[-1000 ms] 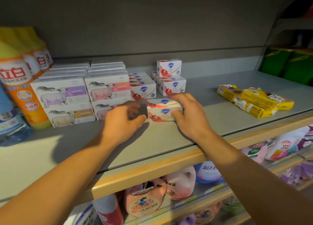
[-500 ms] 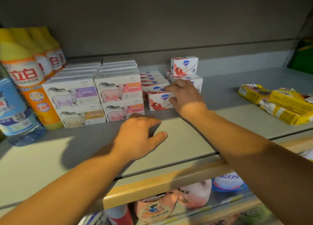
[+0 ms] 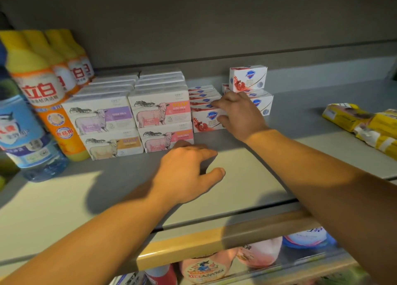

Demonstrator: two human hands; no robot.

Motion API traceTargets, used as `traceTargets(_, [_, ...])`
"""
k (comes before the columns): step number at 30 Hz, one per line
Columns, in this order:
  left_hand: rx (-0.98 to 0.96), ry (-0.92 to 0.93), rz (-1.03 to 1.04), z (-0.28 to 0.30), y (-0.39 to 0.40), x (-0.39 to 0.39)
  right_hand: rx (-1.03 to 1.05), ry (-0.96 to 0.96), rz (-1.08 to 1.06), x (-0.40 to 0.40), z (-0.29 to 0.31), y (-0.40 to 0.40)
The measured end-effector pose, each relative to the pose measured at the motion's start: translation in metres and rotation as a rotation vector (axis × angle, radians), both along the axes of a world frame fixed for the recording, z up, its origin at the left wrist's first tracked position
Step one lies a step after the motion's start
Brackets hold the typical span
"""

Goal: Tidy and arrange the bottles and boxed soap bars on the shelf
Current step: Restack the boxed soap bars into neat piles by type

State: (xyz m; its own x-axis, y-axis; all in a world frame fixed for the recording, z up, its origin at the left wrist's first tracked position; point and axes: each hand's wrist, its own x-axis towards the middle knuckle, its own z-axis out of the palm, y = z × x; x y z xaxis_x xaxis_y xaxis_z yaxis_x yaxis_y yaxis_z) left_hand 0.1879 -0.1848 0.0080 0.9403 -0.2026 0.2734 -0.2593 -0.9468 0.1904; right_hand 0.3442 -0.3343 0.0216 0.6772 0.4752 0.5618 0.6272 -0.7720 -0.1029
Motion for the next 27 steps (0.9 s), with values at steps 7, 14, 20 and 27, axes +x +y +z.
traceTargets(7, [-0.028,-0.013,0.022,0.0,0.0,0.002,0.349,0.02,-0.177,0.018,0.012,-0.045])
traceTargets(14, [-0.112,-0.033,0.052,-0.001,0.001,0.009,0.097,0.219,-0.266,0.035,-0.006,-0.073])
traceTargets(20, [-0.133,-0.027,0.066,0.0,0.0,0.01,0.094,0.132,-0.28,0.031,0.009,-0.077])
traceTargets(27, [-0.129,-0.005,0.066,0.003,0.0,0.008,0.319,0.139,-0.286,-0.007,0.025,-0.089])
